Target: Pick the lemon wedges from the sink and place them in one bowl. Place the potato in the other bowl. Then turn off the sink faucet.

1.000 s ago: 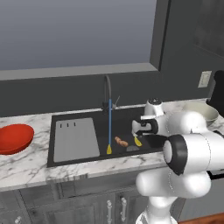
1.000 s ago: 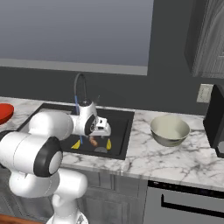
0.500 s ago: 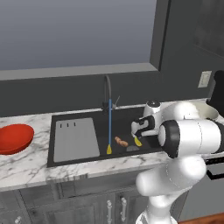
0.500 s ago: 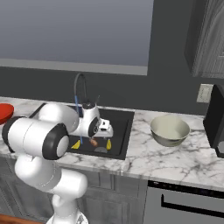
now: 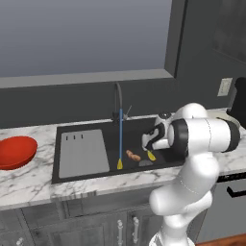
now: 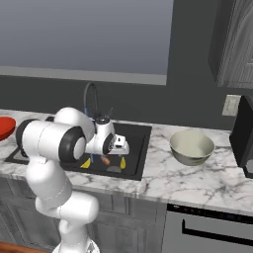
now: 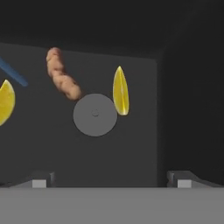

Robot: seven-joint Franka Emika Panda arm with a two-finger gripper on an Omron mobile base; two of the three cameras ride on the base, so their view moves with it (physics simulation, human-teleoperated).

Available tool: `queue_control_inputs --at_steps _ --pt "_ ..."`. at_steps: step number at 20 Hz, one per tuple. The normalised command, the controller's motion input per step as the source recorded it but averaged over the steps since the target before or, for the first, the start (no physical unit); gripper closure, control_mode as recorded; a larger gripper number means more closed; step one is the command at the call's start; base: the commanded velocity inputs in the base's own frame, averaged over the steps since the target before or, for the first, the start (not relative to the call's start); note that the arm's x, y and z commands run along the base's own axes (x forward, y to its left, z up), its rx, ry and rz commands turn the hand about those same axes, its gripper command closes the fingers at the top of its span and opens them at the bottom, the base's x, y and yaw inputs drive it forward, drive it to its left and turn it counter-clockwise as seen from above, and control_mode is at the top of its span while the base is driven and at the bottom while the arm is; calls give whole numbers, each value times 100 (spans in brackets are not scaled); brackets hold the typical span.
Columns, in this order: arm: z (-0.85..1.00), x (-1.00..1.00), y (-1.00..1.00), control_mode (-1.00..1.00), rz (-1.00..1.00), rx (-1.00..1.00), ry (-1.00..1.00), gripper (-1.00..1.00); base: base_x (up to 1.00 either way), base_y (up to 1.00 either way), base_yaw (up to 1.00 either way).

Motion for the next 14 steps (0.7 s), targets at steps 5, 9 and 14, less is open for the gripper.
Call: queue_control_inputs --at_steps 5,9,14 --pt "-26 26 0 -100 0 0 0 -100 0 0 0" --pt "-34 24 -3 -100 0 0 0 -100 0 0 0" --pt "-30 30 -1 -100 0 0 0 -100 0 0 0"
